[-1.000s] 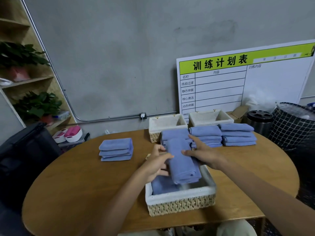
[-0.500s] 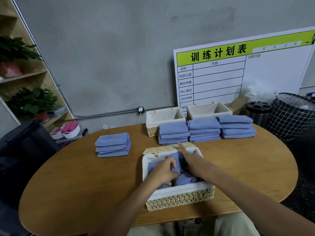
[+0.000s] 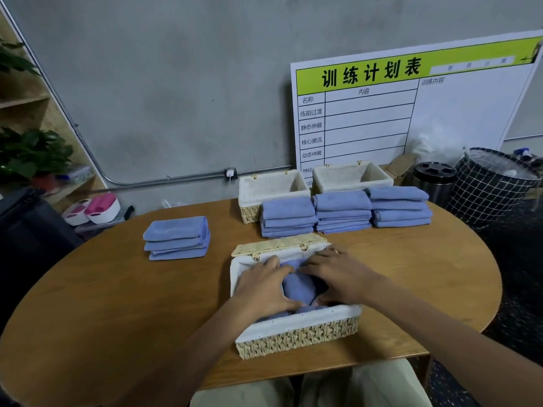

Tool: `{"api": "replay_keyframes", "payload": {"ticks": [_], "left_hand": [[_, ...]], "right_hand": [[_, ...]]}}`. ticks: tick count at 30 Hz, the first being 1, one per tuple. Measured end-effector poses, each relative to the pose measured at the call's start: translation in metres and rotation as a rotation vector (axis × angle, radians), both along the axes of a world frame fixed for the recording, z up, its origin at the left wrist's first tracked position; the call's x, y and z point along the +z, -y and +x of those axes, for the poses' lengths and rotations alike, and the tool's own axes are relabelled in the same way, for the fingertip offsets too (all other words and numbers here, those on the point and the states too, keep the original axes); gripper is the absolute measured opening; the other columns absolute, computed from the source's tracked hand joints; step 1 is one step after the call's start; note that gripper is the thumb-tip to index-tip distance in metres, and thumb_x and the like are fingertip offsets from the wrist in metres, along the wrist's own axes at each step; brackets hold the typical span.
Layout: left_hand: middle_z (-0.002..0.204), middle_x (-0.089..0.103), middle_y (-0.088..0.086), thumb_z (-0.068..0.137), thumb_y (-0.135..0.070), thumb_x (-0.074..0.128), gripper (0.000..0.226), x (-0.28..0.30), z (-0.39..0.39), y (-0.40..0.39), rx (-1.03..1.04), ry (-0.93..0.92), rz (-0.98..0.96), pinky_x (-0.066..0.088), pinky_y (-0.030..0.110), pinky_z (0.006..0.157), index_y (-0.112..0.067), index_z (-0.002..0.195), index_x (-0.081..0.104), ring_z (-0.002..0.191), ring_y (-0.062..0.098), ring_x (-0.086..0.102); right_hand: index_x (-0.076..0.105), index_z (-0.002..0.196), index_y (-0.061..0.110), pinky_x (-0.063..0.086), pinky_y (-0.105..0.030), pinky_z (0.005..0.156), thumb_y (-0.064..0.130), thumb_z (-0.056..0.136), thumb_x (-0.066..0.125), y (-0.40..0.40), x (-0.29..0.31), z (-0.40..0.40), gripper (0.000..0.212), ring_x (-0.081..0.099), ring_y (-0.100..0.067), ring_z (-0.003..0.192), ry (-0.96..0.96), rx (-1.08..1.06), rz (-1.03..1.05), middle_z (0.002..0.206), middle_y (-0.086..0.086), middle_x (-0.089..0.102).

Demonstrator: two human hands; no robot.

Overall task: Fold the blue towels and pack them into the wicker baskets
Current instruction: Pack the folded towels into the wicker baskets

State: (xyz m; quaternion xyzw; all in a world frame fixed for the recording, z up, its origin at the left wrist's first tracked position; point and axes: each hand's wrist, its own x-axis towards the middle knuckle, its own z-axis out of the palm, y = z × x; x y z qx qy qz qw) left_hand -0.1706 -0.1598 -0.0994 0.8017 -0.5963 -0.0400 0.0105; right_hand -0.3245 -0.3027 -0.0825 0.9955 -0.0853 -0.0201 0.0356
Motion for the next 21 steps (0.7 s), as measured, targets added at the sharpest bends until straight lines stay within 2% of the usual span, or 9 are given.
{"api": "replay_keyframes", "payload": {"ticks": [2,4,7,12,16,18,21], "left_hand": [[0.122,0.038,-0.009,0.077,-0.077,0.063,0.087,0.001,0.013,-0.002,-0.028,-0.112,0.054,0.043,0.034,0.079,-0.038,0.15,0.037,0.105,0.015,0.046],[0.124,0.036,-0.01,0.075,-0.078,0.065,0.094,0.005,0.023,-0.003,-0.05,-0.199,0.133,0.047,0.038,0.091,-0.039,0.154,0.032,0.11,0.013,0.044],[0.13,0.034,-0.008,0.074,-0.074,0.069,0.097,0.007,0.021,0.0,-0.068,-0.155,0.164,0.047,0.037,0.091,-0.038,0.154,0.028,0.116,0.016,0.044],[0.136,0.034,-0.008,0.071,-0.075,0.07,0.096,0.001,0.015,0.0,-0.074,-0.09,0.126,0.04,0.034,0.085,-0.037,0.15,0.03,0.125,0.018,0.042],[0.135,0.036,-0.01,0.071,-0.074,0.071,0.096,0.012,0.017,0.002,-0.048,-0.183,0.17,0.039,0.033,0.083,-0.039,0.151,0.031,0.122,0.017,0.046],[0.136,0.036,-0.012,0.07,-0.075,0.072,0.097,0.013,0.018,0.001,-0.037,-0.197,0.166,0.04,0.033,0.084,-0.04,0.151,0.03,0.123,0.016,0.046],[0.142,0.034,-0.008,0.072,-0.075,0.069,0.097,0.003,0.013,0.0,-0.061,-0.068,0.149,0.044,0.04,0.094,-0.036,0.151,0.028,0.128,0.022,0.043]], "right_hand": [[0.045,0.146,0.031,0.019,-0.043,0.116,0.065,0.08,0.064,0.003,0.003,-0.002,0.076,0.035,-0.017,0.14,-0.003,-0.037,0.048,0.15,0.01,0.044],[0.041,0.148,0.031,0.015,-0.045,0.117,0.071,0.079,0.062,0.009,0.006,-0.003,0.083,0.029,-0.015,0.144,-0.036,-0.052,0.102,0.155,0.012,0.037],[0.037,0.151,0.031,0.014,-0.048,0.118,0.074,0.078,0.061,0.012,0.007,-0.001,0.088,0.024,-0.015,0.146,-0.113,-0.039,0.117,0.158,0.013,0.031],[0.038,0.15,0.031,0.021,-0.047,0.112,0.068,0.077,0.067,0.01,0.0,0.007,0.087,0.029,-0.019,0.143,-0.119,-0.03,0.055,0.157,0.012,0.031],[0.038,0.149,0.03,0.026,-0.045,0.111,0.07,0.073,0.068,0.014,0.006,0.007,0.091,0.034,-0.018,0.14,-0.13,-0.023,0.108,0.154,0.012,0.036],[0.04,0.148,0.029,0.026,-0.044,0.111,0.07,0.072,0.069,0.017,0.01,0.006,0.091,0.035,-0.018,0.139,-0.139,-0.016,0.137,0.152,0.012,0.039],[0.039,0.148,0.027,0.025,-0.045,0.111,0.066,0.074,0.071,0.011,0.002,0.007,0.09,0.032,-0.019,0.14,-0.156,-0.02,0.058,0.154,0.011,0.034]]}}
